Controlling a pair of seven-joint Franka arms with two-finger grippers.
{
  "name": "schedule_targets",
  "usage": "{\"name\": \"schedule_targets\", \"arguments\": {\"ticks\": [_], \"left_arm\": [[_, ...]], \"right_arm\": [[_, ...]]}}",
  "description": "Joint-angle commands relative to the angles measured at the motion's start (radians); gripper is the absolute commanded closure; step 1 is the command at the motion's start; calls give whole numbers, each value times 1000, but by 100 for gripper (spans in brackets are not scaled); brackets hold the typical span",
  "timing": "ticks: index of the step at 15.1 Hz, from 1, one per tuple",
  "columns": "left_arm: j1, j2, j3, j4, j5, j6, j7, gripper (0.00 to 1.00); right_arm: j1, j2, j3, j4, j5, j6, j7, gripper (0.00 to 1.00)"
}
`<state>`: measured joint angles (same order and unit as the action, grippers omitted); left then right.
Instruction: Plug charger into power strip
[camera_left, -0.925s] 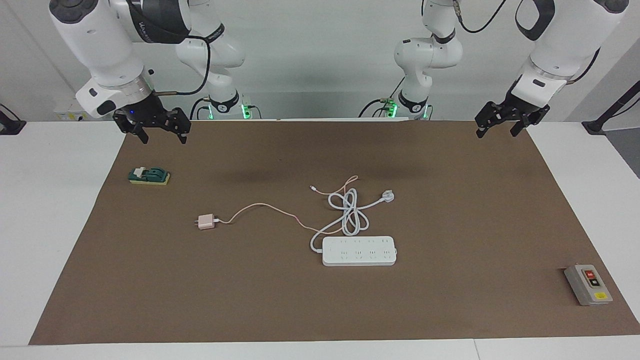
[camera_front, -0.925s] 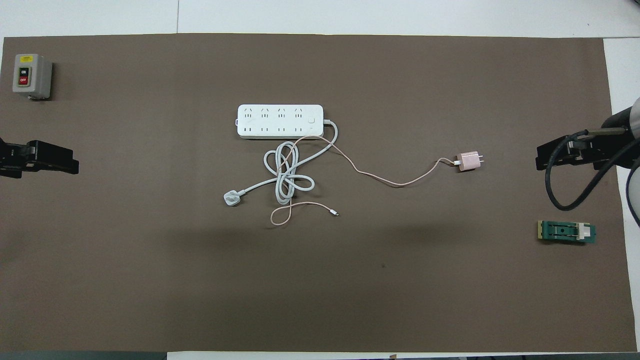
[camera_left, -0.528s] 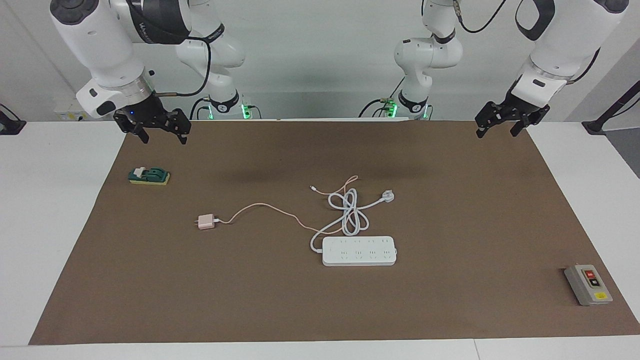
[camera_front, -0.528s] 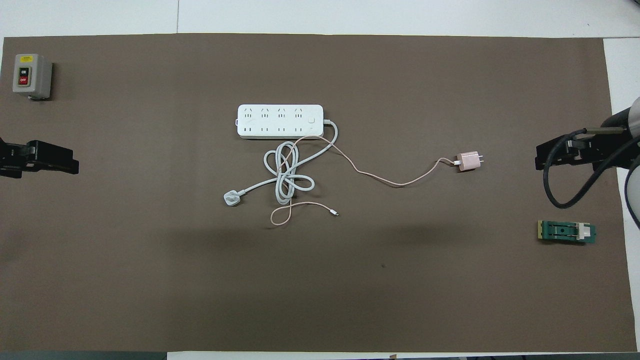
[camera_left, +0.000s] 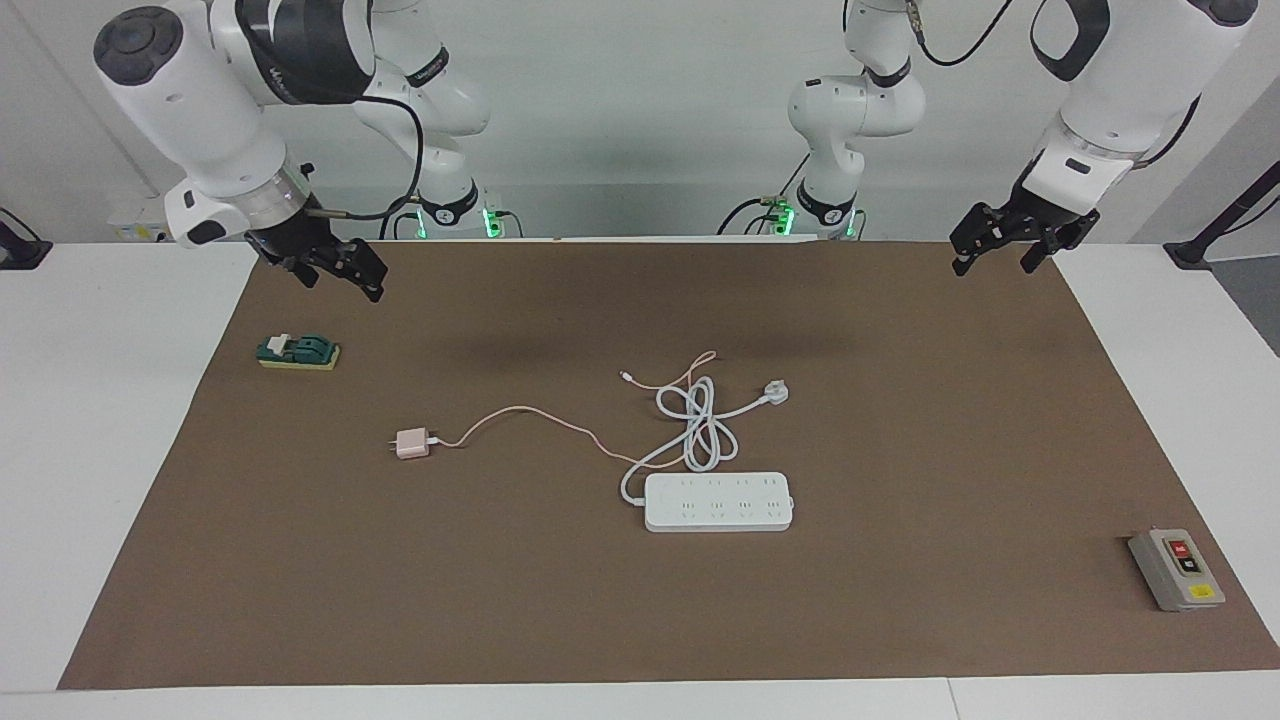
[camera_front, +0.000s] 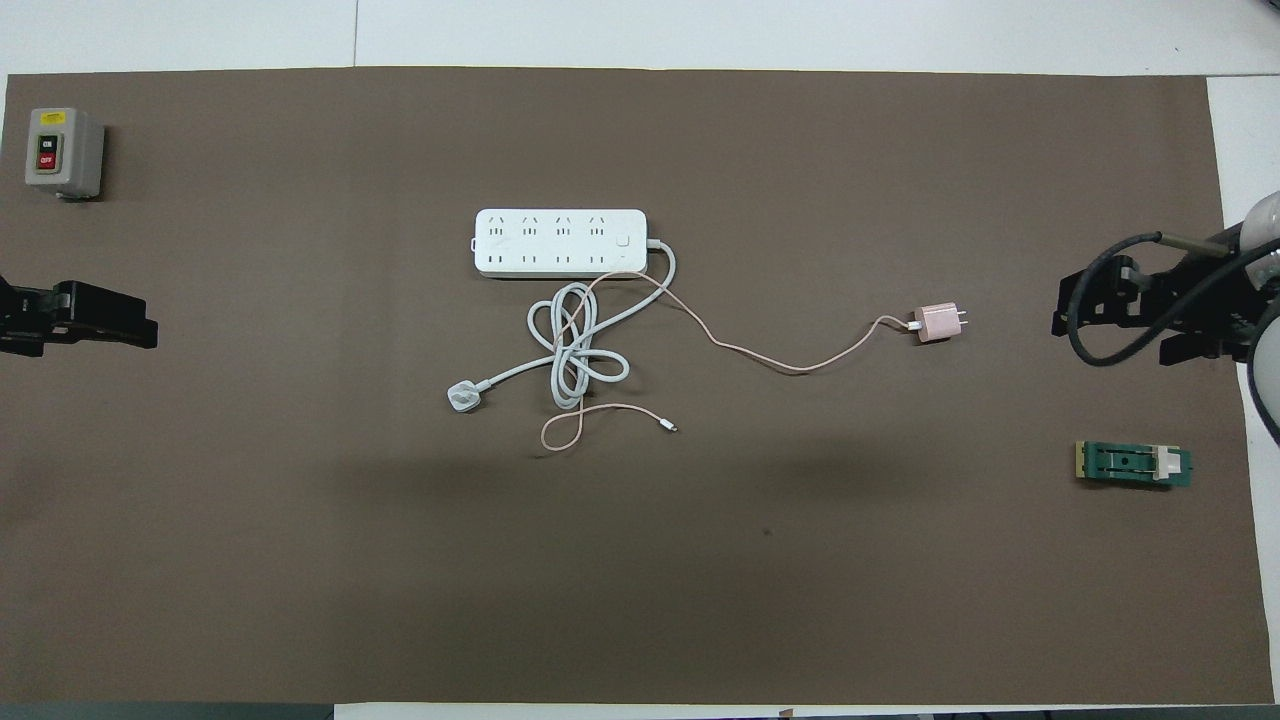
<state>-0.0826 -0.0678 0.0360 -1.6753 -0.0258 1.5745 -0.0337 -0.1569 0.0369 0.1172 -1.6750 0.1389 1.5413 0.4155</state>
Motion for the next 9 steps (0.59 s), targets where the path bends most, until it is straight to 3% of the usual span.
{"name": "schedule_targets", "arguments": {"ticks": [1, 5, 9], "left_arm": [[3, -15, 2, -6, -8, -5, -8, 0], [3, -15, 2, -6, -8, -5, -6, 0], [3, -15, 2, -6, -8, -5, -6, 0]], "right_arm": [[-76, 110, 4, 4, 146, 22, 184, 0], [-139, 263, -1, 0, 310, 98, 353, 0], [-194, 399, -4, 0, 387, 128, 338, 0]]}}
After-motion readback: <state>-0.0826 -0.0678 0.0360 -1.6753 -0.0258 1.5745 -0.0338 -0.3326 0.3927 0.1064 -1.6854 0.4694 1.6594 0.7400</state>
